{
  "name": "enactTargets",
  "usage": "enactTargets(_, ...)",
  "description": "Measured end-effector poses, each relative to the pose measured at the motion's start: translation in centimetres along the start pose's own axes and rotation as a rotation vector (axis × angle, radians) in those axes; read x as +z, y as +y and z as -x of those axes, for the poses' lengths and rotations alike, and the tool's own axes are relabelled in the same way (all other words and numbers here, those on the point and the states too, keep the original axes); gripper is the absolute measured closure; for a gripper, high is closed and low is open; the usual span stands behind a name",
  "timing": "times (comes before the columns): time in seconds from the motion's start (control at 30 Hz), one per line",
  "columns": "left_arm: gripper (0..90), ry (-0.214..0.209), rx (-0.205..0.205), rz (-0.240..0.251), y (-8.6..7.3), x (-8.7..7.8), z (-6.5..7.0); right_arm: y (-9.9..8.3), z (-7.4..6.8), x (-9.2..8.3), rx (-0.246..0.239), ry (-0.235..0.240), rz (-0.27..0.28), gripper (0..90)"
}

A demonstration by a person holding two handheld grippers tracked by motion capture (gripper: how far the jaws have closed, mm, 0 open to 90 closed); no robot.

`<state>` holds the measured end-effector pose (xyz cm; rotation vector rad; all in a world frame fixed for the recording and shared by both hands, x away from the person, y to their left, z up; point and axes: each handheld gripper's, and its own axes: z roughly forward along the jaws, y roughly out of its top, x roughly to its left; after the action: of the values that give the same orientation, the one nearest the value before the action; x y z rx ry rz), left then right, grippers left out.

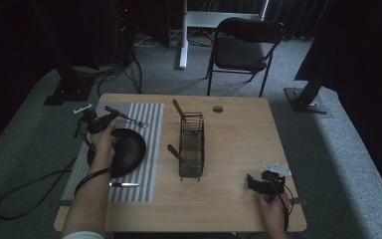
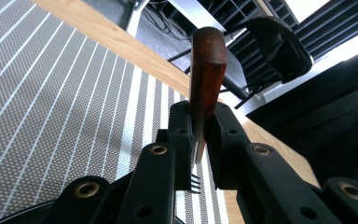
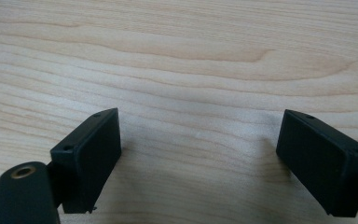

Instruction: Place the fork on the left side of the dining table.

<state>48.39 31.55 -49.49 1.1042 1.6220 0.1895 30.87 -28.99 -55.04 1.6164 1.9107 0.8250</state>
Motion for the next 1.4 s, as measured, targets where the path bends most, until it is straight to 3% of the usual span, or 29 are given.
enactTargets(0.2, 77.1, 0.024, -0.015, -0.011, -0.1, -0.1, -1.0, 0.0, -0.1, 0.0, 0.004, -0.002, 0.0, 13.4)
enactTargets(0.27, 76.6, 0.034, -0.007, -0.01, -0.3, -0.1, -1.2, 0.0, -0.1, 0.0, 0.004, -0.002, 0.0, 13.4)
enactTargets(0.3, 73.6, 0.064, 0.01, -0.024, -0.4, -0.1, -1.5, 0.0, -0.1, 0.0, 0.004, -0.003, -0.001, 13.5)
enactTargets(0.47, 67.7, 0.123, 0.043, -0.036, -0.6, 0.0, -2.0, 0.0, -0.1, 0.0, 0.004, -0.003, 0.0, 13.5)
enactTargets(0.67, 56.7, 0.152, 0.048, -0.03, -0.5, 0.1, -2.4, 0.0, -0.1, 0.0, 0.005, -0.003, 0.0, 13.5)
enactTargets(0.7, 56.6, 0.2, 0.084, -0.037, -0.5, 0.1, -2.2, 0.0, -0.1, 0.0, 0.005, -0.003, 0.0, 13.5)
enactTargets(0.77, 56.6, 0.228, 0.104, -0.044, -0.5, 0.3, -2.2, 0.0, -0.1, 0.0, 0.005, -0.003, 0.0, 13.5)
enactTargets(0.83, 56.5, 0.25, 0.095, -0.054, -0.4, 0.5, -2.4, 0.0, -0.1, 0.0, 0.005, -0.003, 0.0, 13.5)
enactTargets(0.87, 51.6, 0.275, 0.076, -0.093, -0.4, 1.1, -2.6, 0.0, -0.1, 0.0, 0.005, -0.003, 0.0, 13.5)
enactTargets(0.9, 51.3, 0.287, 0.088, -0.115, -0.4, 1.3, -2.6, 0.0, -0.1, 0.0, 0.005, -0.003, 0.0, 13.5)
enactTargets(1.1, 51.2, 0.262, 0.103, -0.139, -0.8, 1.8, -2.5, 0.0, -0.1, 0.0, 0.006, -0.003, 0.0, 13.5)
enactTargets(1.13, 47.6, 0.257, 0.11, -0.145, -0.8, 2.0, -2.5, 0.0, -0.1, 0.0, 0.006, -0.003, 0.0, 13.5)
enactTargets(1.2, 47.4, 0.287, 0.165, -0.161, -0.9, 2.4, -2.1, 0.0, -0.1, 0.0, 0.006, -0.003, 0.0, 13.4)
enactTargets(1.3, 41.3, 0.287, 0.184, -0.16, -1.0, 2.6, -1.9, 0.0, -0.1, 0.0, 0.006, -0.003, 0.0, 13.5)
enactTargets(1.4, 40.6, 0.291, 0.229, -0.155, -0.9, 2.7, -1.6, 0.0, -0.1, 0.0, 0.005, -0.003, 0.0, 13.5)
